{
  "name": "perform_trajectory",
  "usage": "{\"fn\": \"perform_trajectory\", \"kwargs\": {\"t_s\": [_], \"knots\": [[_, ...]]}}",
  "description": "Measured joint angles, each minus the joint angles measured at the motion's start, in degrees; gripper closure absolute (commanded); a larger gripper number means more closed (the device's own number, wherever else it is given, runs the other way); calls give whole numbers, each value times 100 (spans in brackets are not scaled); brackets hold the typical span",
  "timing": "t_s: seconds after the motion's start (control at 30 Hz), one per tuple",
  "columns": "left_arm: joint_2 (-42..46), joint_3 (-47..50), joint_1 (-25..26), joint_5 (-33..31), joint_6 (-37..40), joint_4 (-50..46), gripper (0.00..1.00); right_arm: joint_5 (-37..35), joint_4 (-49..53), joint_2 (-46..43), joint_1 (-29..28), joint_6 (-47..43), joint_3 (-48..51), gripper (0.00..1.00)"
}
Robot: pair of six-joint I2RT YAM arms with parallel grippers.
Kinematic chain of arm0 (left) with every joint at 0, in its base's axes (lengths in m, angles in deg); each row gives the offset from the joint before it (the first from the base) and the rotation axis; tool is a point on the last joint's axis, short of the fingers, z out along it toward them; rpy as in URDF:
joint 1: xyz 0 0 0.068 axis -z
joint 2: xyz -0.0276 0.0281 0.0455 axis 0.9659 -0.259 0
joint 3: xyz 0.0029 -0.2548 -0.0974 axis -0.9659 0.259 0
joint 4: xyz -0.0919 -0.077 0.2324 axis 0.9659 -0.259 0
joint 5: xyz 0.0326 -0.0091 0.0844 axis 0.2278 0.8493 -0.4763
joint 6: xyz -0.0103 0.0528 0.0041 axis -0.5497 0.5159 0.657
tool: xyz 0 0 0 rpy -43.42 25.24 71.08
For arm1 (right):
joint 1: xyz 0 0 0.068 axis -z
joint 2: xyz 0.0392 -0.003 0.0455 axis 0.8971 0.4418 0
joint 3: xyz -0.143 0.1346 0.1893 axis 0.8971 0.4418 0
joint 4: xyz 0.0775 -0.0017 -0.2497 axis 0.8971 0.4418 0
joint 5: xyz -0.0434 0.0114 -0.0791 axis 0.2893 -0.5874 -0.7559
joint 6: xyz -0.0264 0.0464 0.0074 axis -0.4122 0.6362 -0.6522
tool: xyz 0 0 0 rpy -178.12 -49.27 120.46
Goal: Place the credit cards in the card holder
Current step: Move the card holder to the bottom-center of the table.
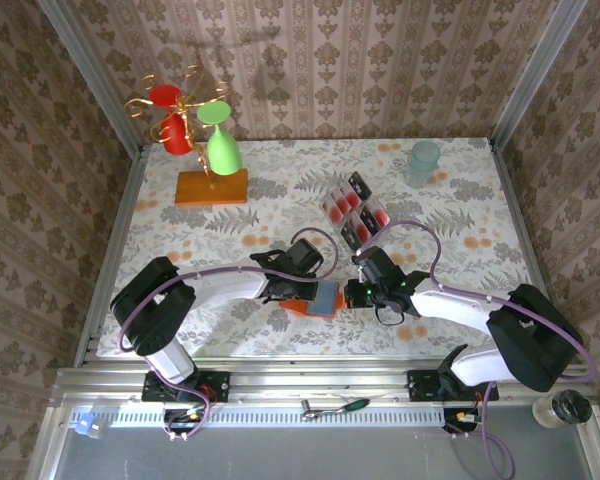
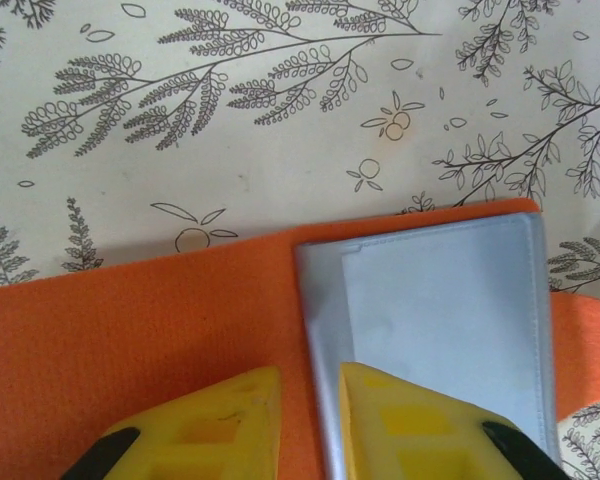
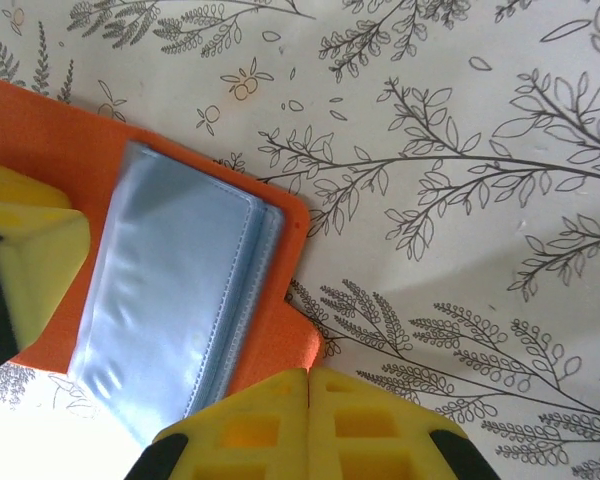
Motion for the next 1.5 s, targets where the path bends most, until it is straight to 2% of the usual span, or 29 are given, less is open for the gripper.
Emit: {"fn": "perform_trajectory", "kwargs": {"t_s": [0.43, 0.63, 0.97, 1.33, 1.5], "knots": [[0, 286, -636, 361, 557, 669, 76, -229, 63, 48, 221, 55, -2, 100], [-15, 525, -697, 501, 662, 1080, 77, -245, -90, 332, 227, 184, -2, 100], [52, 595, -691, 542, 662, 1233, 76, -249, -203, 424, 240, 197, 0, 100], [264, 516, -247, 520, 584, 1193, 75, -223, -337, 413, 433, 170, 39, 100], [260, 555, -195, 372, 525, 1217, 75, -219, -398, 348, 514, 173, 133, 100]]}}
